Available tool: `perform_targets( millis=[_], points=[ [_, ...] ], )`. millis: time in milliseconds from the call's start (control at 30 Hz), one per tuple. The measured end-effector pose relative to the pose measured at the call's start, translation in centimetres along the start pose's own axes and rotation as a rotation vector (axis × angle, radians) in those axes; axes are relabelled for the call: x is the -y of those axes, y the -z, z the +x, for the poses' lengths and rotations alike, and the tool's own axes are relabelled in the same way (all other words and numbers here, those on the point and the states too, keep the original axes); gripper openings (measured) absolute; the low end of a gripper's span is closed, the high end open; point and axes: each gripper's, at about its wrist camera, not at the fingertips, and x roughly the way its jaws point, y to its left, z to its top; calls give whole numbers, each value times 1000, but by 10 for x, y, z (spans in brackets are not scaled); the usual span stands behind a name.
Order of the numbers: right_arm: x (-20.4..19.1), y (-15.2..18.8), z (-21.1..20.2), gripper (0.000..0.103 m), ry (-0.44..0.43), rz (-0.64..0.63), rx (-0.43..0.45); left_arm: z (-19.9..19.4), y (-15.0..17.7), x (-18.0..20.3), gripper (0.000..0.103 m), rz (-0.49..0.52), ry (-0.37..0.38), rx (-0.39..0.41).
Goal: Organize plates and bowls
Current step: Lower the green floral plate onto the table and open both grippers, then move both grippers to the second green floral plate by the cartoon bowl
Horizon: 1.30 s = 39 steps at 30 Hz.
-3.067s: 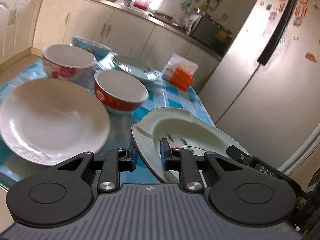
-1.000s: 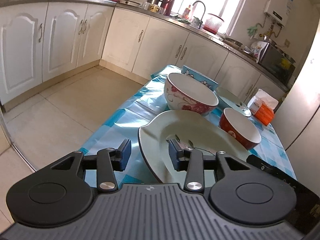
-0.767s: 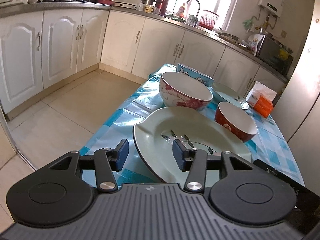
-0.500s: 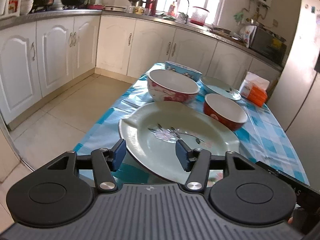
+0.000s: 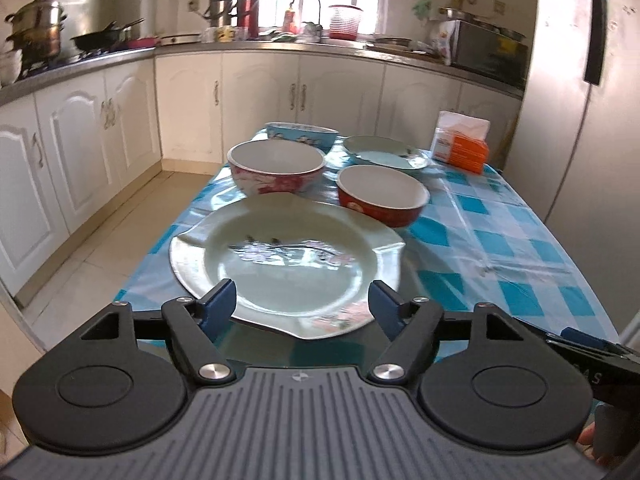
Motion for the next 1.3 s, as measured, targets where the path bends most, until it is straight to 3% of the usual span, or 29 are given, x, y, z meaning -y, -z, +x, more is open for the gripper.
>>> perform_targets(
  millis=[267, 933, 1300],
  points=[
    [20, 5, -25, 96, 62, 8, 9, -9, 4, 20, 99, 71, 30, 16],
    [63, 10, -73, 99, 142, 86, 69, -31, 5, 72, 100, 233, 50, 64],
    [86, 2, -71, 101, 163, 121, 77, -3, -7, 89, 102, 287, 77, 37]
  ],
)
